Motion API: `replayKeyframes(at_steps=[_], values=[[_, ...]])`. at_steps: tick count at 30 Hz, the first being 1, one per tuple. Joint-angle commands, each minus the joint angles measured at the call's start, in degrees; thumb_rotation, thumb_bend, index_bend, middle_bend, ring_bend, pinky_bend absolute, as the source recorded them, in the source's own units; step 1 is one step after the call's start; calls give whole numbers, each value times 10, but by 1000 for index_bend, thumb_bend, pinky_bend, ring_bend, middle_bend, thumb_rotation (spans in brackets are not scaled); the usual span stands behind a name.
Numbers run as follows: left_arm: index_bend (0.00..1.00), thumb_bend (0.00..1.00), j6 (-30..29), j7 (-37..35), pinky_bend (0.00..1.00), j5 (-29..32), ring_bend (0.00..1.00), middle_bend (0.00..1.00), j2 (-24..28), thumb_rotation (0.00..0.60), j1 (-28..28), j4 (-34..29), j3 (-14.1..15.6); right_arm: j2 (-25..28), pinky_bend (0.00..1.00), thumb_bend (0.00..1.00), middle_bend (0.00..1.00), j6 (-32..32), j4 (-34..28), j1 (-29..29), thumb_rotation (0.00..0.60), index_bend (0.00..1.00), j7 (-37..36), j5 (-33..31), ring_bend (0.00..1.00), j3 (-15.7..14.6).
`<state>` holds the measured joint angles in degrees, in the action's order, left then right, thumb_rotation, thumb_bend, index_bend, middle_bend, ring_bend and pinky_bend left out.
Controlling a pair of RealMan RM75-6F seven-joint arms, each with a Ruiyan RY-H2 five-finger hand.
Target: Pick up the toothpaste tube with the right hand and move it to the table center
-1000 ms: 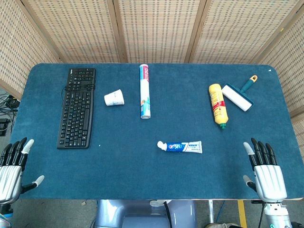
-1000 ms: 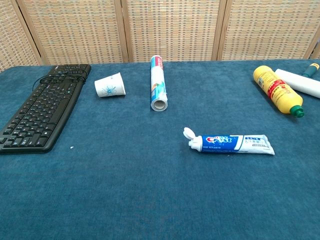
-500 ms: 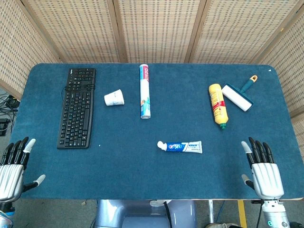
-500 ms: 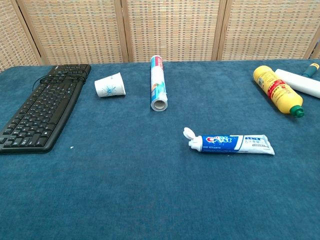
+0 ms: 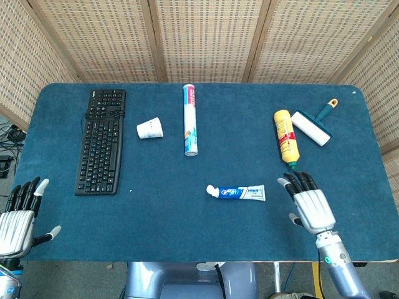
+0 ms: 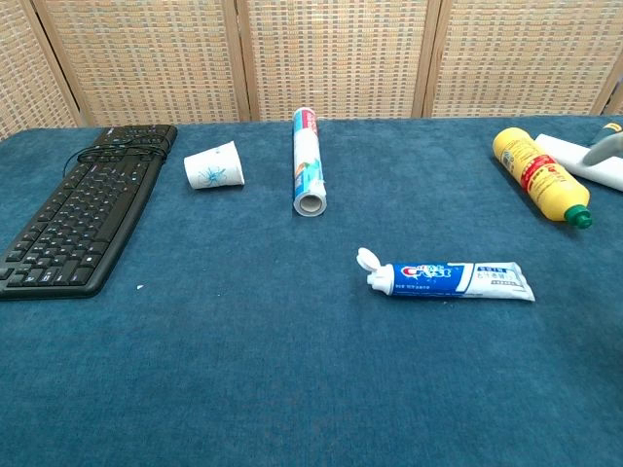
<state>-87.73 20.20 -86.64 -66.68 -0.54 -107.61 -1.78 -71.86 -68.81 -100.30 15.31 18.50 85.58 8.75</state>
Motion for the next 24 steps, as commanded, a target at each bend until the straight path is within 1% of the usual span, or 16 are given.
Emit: replayKeyframes(at_steps=[1, 3, 5, 8, 10, 17, 24], values=[[0, 0, 6, 7, 0, 9, 0, 0, -4, 600, -4, 2, -3, -40, 243, 83, 307, 80, 29, 67, 600, 285, -9, -75, 203, 44], [0, 0, 12, 13, 0, 17, 0, 0, -7, 600, -7, 3, -5, -63, 261, 128, 323, 114, 45, 94, 600, 298, -2, -116, 217, 57], [0, 0, 14, 17, 0, 22, 0, 0, -10, 600, -8, 4, -5, -80, 286, 176, 338, 133, 57, 112, 600, 313, 9, -147, 230, 64], [0, 0, 18, 19, 0, 27, 0, 0, -11, 600, -10, 2, -5, -104, 310, 212, 365, 150, 71, 137, 600, 342, 31, -192, 256, 71], [0, 0, 18, 22, 0, 29, 0, 0, -12, 600, -11, 2, -5, -121, 319, 220, 374, 148, 76, 147, 600, 350, 45, -216, 267, 72], [0, 0, 23, 27, 0, 40, 0, 0, -15, 600, -15, 3, -6, -160, 334, 252, 385, 156, 96, 178, 600, 362, 88, -268, 281, 52], [0, 0, 24, 25, 0, 44, 0, 0, -14, 600, -17, 4, -5, -185, 334, 274, 395, 151, 121, 191, 600, 370, 94, -288, 289, 38]])
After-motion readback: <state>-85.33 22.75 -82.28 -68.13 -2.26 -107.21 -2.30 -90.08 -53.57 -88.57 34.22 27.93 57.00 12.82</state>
